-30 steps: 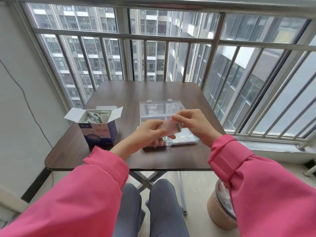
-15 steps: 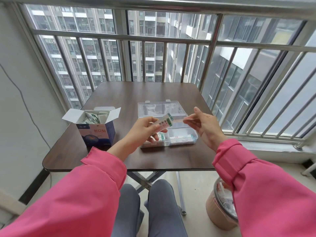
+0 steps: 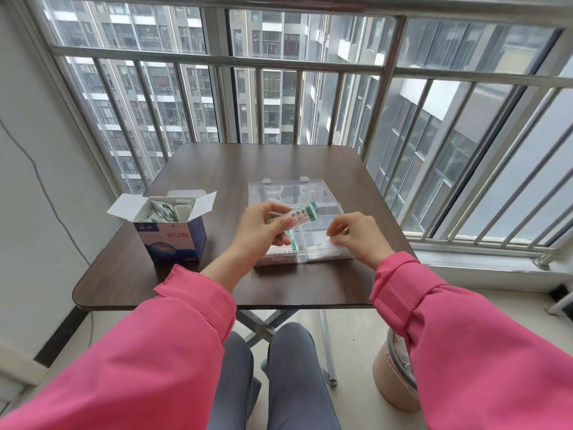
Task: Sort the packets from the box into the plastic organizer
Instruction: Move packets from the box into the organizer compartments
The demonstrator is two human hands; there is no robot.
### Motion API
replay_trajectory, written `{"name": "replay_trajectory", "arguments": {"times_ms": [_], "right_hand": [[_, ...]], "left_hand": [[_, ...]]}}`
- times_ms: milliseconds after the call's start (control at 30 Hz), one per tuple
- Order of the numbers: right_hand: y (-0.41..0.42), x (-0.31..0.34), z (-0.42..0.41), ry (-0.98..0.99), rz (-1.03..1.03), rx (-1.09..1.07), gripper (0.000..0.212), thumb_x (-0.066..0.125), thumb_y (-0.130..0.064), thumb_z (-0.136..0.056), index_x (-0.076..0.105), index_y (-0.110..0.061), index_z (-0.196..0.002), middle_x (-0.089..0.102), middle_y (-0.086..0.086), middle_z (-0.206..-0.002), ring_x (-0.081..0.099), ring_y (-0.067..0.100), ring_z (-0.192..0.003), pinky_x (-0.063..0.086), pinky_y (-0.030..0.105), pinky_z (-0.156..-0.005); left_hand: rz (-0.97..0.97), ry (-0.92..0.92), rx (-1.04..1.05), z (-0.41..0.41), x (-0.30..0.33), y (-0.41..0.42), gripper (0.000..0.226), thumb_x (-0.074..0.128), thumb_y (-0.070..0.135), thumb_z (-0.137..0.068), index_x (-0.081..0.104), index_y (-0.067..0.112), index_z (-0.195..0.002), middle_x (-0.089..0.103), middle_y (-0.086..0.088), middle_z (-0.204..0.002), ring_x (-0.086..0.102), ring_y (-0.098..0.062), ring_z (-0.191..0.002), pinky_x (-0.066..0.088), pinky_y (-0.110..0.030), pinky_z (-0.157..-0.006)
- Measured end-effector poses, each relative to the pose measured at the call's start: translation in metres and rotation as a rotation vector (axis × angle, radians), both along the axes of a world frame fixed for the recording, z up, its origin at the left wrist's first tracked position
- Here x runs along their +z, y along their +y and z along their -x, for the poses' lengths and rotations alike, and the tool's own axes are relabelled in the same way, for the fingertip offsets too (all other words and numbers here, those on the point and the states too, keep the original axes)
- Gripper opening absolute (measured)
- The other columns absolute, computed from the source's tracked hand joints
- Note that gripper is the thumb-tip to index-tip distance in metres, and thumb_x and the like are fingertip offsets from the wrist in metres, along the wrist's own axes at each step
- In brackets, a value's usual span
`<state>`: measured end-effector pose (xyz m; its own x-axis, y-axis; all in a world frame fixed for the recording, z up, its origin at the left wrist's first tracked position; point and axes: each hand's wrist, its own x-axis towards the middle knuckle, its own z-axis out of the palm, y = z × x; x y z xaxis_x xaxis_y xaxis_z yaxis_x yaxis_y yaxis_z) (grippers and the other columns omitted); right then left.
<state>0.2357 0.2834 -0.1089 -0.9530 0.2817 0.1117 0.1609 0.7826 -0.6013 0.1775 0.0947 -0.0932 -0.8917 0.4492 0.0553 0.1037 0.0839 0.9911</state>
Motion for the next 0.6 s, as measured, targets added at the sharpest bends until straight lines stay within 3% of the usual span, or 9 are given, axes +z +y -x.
{"name": "replay_trajectory", "arguments": {"times_ms": [167, 267, 367, 600], "right_hand": [[-0.005, -0.005, 0.000, 0.003, -0.094, -0.014, 0.021, 0.058, 0.004, -0.077, 0.073, -0.008, -0.083, 0.070, 0.009, -0.091, 0.063, 0.020, -0.086, 0.039, 0.018, -0.072], [-0.009, -0.004, 0.000, -0.039, -0.202, 0.005, 0.020, 0.055, -0.006, -0.081, 0.073, -0.009, -0.089, 0.070, 0.010, -0.095, 0.061, 0.024, -0.093, 0.046, 0.029, -0.081], [-0.013, -0.004, -0.003, -0.074, -0.312, 0.016, 0.023, 0.052, -0.017, -0.085, 0.072, -0.007, -0.088, 0.068, 0.014, -0.094, 0.059, 0.030, -0.094, 0.044, 0.034, -0.080], [-0.014, -0.010, -0.010, -0.066, -0.239, 0.074, 0.038, 0.046, -0.030, -0.097, 0.071, -0.002, -0.088, 0.064, 0.016, -0.096, 0.054, 0.029, -0.097, 0.033, 0.031, -0.083]], "left_hand": [[-0.007, -0.004, -0.003, 0.001, 0.000, -0.002, 0.012, 0.058, 0.000, -0.089, 0.059, 0.002, -0.101, 0.061, -0.007, -0.079, 0.054, -0.004, -0.038, 0.047, -0.015, -0.045], [-0.006, -0.008, -0.009, 0.000, 0.000, -0.002, 0.011, 0.058, 0.000, -0.090, 0.059, 0.004, -0.100, 0.061, -0.007, -0.080, 0.054, -0.004, -0.038, 0.046, -0.015, -0.045], [-0.005, -0.010, -0.019, -0.001, -0.001, -0.003, 0.008, 0.059, 0.001, -0.090, 0.059, 0.007, -0.095, 0.061, -0.007, -0.078, 0.054, -0.004, -0.039, 0.047, -0.016, -0.046], [-0.005, -0.018, -0.037, -0.004, -0.001, -0.003, 0.009, 0.059, 0.002, -0.089, 0.060, 0.011, -0.093, 0.062, -0.005, -0.078, 0.055, -0.005, -0.040, 0.047, -0.017, -0.048]]}}
